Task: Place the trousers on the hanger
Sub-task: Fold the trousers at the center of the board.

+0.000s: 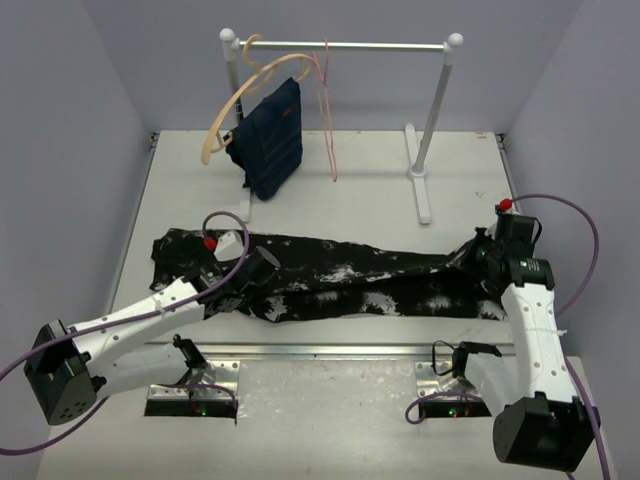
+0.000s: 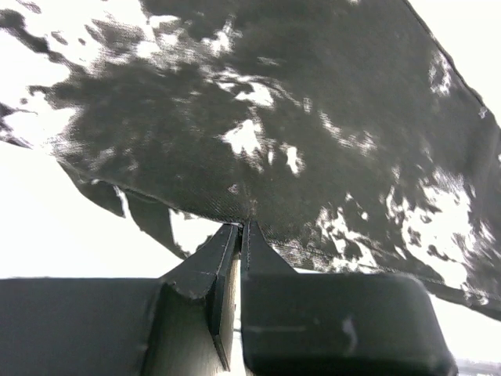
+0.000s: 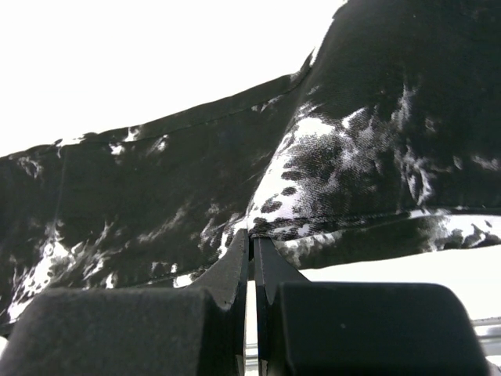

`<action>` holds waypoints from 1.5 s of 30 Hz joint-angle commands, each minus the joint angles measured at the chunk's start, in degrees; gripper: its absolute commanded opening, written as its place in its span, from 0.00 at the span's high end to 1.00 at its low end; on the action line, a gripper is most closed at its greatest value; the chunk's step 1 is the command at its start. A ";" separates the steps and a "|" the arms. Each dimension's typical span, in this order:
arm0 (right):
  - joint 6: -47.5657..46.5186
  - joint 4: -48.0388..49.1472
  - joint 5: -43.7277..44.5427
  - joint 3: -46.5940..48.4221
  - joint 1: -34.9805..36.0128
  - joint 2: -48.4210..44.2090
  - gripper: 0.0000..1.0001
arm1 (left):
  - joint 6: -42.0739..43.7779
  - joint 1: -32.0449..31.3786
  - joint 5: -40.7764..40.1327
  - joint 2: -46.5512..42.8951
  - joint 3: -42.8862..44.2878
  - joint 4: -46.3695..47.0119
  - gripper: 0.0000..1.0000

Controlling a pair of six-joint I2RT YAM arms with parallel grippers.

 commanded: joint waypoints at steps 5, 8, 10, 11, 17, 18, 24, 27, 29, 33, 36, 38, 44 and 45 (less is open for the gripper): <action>-0.11 1.20 7.80 -1.13 -0.34 -2.79 1.00 | 4.89 -0.20 2.78 -13.69 -9.04 -1.85 1.00; 0.22 1.43 7.67 -1.82 -0.34 -2.39 0.95 | 7.01 -0.20 5.13 -16.82 -10.93 0.42 1.00; 0.54 1.25 7.48 -1.73 -0.34 -1.64 0.86 | 8.19 -0.20 7.10 -18.06 -12.26 0.87 0.95; 0.69 1.11 7.58 -1.65 -0.34 -1.57 0.86 | 8.69 -0.20 7.75 -18.49 -12.69 0.78 0.91; 3.14 0.27 15.18 -1.17 -0.47 -4.61 0.33 | 9.13 -0.29 8.80 -27.66 -10.49 -2.98 0.41; 3.59 0.23 17.09 -1.06 -0.42 -5.30 0.31 | 9.42 -0.25 9.05 -29.15 -9.88 -3.57 0.34; 8.43 -2.14 24.52 2.29 -0.51 -6.13 0.04 | 8.22 -0.29 1.52 -30.35 -2.89 -6.39 0.01; 7.27 1.15 16.34 2.58 -0.51 -3.00 0.01 | 6.47 -0.22 -3.86 -23.21 -2.29 -1.77 0.00; 4.26 3.09 9.40 3.08 -0.49 4.02 0.01 | 5.12 1.11 -6.27 -9.33 -1.09 4.29 0.00; 3.03 -0.88 14.94 5.14 0.16 18.57 0.01 | 7.89 11.10 0.23 13.10 3.01 10.31 0.00; 2.55 3.56 9.94 1.17 0.34 17.48 0.01 | 9.62 17.43 5.71 23.75 3.19 12.63 0.00; 3.03 6.42 7.30 -0.44 0.37 18.64 0.01 | 9.44 20.14 7.40 27.10 2.13 13.19 0.00; 4.10 8.81 5.46 -4.30 0.57 28.33 0.01 | 8.20 29.22 8.31 28.63 -2.15 14.86 0.00; 3.93 9.90 5.33 -4.65 0.79 29.33 0.01 | 8.11 30.48 7.75 28.50 -2.02 14.21 0.00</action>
